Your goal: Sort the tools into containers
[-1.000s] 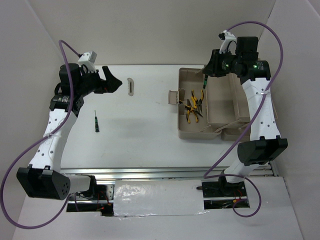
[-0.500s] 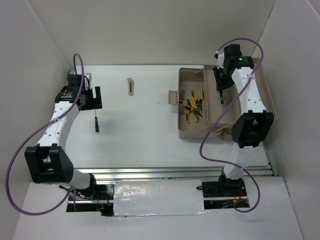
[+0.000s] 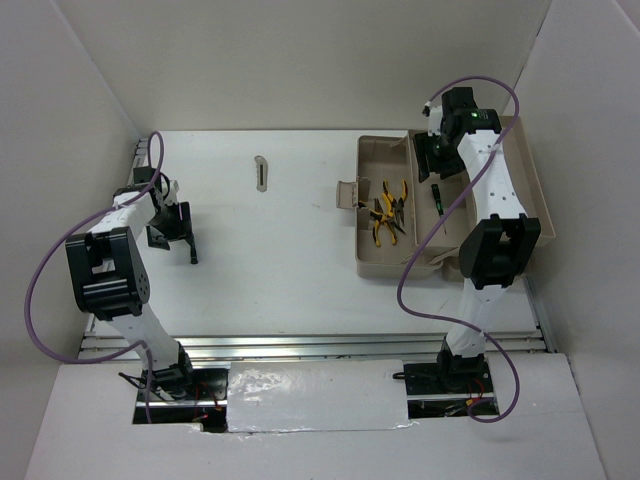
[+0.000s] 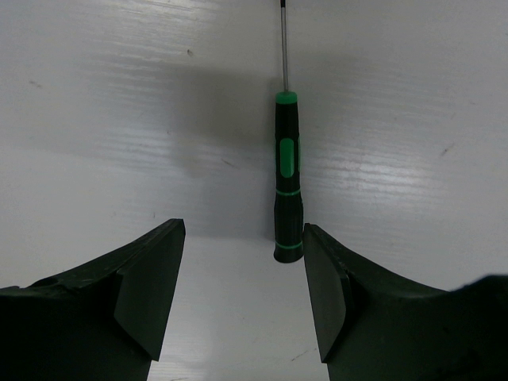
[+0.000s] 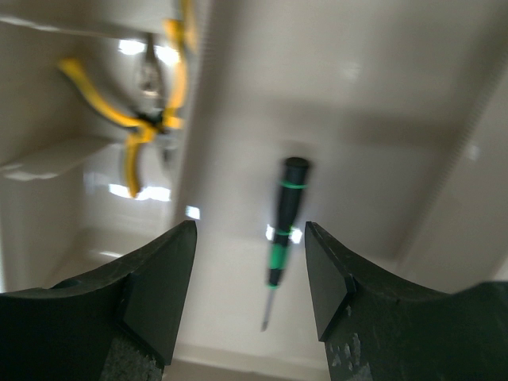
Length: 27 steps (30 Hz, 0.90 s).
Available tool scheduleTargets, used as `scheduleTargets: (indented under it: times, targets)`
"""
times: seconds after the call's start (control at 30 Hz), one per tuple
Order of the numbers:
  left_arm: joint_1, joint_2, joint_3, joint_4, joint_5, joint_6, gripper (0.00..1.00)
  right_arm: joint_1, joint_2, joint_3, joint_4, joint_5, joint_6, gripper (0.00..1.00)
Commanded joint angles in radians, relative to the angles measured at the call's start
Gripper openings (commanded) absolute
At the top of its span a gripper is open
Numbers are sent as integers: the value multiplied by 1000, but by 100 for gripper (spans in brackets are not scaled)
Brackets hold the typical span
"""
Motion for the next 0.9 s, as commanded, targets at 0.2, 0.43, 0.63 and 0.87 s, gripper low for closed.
scheduleTargets:
  times: [0.2, 0.43, 0.63, 0.87]
  targets:
    - [-8, 143, 60, 38, 69, 45, 67, 40, -323, -94, 109, -323, 32, 66]
    - [-46, 206, 47, 48, 54, 27, 38, 55, -483, -313, 264, -528, 116, 65]
    - [-32, 124, 37, 66, 355, 36, 0, 106, -625, -513, 503, -631, 233, 67]
    - [-93, -261, -161, 609, 1040, -328, 0, 159, -623, -625, 728, -835, 515, 67]
